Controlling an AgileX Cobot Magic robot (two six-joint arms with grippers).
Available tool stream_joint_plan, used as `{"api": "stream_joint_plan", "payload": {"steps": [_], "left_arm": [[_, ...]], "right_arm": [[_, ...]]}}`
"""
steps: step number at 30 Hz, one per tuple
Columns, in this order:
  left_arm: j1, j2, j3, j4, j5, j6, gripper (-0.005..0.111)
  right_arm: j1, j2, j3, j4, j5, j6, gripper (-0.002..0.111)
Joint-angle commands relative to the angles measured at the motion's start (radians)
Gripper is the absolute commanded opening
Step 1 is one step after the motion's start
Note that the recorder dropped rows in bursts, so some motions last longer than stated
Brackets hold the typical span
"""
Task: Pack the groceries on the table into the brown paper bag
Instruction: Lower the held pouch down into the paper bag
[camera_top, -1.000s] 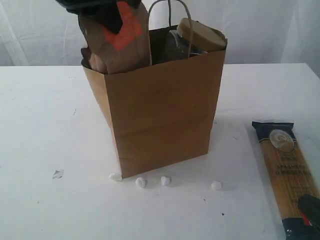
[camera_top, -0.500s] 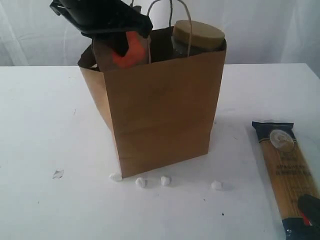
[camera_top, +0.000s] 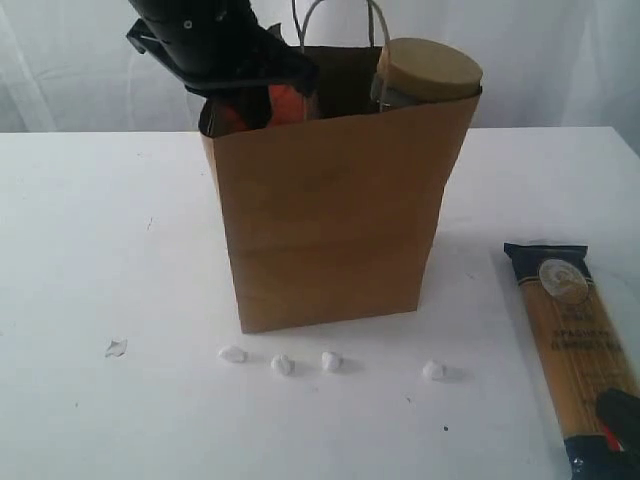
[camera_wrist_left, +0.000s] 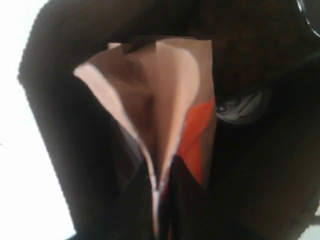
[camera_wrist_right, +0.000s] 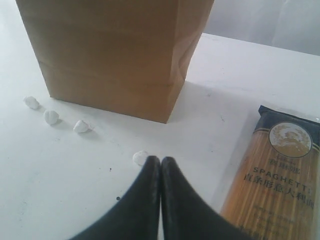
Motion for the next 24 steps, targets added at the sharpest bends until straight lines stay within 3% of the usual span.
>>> {"api": "stream_joint_plan", "payload": {"steps": [1,10,17,20,24], "left_arm": [[-0.009,0.011,0.013,-0.019,0.026,0.001,0.0],[-0.009,0.04,0.013,0.0,0.069,0.003,0.0],[-0.009,0.022,0.007,-0.028,0.0,0.003,0.001],[-0.009,0.017,0.007,-0.041,-0.007,0.003,0.01],[-0.009,0.017,0.007,-0.045,-0.003,0.003,0.032]], "right_arm": [[-0.008,-0.009,0.005,-0.004,-0.005,0.003,0.0],[-0.008,-0.009,0.005,-0.004,-0.005,0.003,0.0],[-0.008,-0.009,0.005,-0.004,-0.005,0.003,0.0],[-0.008,-0.009,0.005,-0.004,-0.005,0.003,0.0],[-0.008,-0.009,0.005,-0.004,-0.005,0.003,0.0]]}}
